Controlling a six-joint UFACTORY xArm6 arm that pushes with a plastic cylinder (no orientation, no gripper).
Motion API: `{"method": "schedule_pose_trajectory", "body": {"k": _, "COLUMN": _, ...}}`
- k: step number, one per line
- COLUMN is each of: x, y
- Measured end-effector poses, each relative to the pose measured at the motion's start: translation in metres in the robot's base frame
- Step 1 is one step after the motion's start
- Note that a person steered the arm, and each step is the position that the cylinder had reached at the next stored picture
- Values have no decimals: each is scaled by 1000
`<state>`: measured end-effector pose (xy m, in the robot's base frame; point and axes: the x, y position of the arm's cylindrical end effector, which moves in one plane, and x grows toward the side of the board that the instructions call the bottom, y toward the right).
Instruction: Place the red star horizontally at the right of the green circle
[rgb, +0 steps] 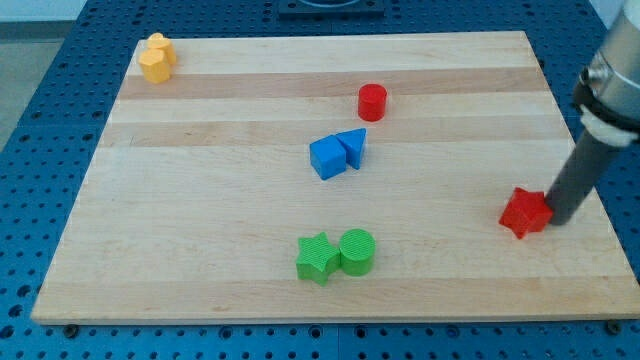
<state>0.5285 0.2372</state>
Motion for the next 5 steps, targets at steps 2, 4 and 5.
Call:
{"method": "schedule_pose_trajectory", "body": {"k": 2, "x": -43, "y": -19}}
{"method": "schedule_pose_trajectory", "body": {"k": 4, "x": -38, "y": -56}}
{"method": "schedule_pose_trajectory", "body": {"k": 5, "x": -6, "y": -55}}
